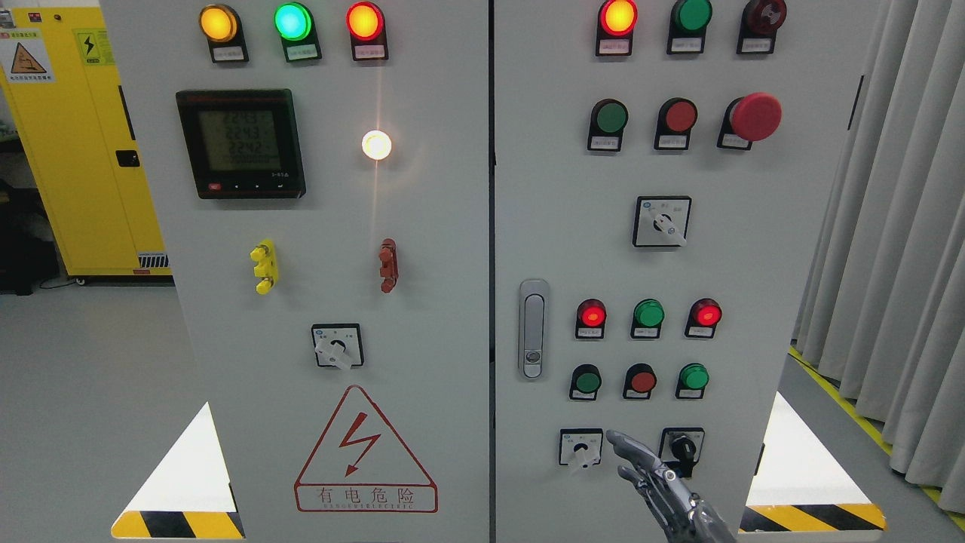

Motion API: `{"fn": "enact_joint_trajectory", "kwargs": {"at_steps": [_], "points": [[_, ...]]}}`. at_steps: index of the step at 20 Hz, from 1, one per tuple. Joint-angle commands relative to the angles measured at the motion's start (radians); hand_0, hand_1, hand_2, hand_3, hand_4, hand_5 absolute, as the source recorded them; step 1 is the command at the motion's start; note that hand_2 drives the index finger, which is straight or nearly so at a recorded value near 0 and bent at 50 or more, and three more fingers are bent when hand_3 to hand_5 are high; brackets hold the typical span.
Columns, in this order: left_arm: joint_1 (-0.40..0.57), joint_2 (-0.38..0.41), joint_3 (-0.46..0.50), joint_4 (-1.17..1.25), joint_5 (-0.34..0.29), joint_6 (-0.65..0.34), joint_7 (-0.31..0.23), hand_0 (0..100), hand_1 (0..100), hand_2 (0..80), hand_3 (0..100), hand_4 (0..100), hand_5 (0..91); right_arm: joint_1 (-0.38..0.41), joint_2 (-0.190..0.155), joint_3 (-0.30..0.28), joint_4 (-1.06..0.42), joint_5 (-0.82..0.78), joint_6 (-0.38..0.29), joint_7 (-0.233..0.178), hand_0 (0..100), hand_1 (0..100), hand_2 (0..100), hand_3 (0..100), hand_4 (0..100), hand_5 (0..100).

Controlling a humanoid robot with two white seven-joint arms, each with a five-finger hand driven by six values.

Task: Press green start button

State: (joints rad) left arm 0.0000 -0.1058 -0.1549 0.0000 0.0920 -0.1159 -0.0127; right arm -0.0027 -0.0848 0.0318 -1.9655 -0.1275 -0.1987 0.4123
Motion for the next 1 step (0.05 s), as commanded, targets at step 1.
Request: {"fn": "enact_joint_trajectory", "kwargs": {"at_steps": [1], "points": [[-0.026, 0.0, 0.0, -0.028, 0.0, 0.001, 0.0, 12, 56, 0.0, 0, 0, 0.0, -0.007, 0.002, 0.011, -0.024, -0.014, 0.001, 0.002, 22, 41, 0, 4, 10, 0]]}}
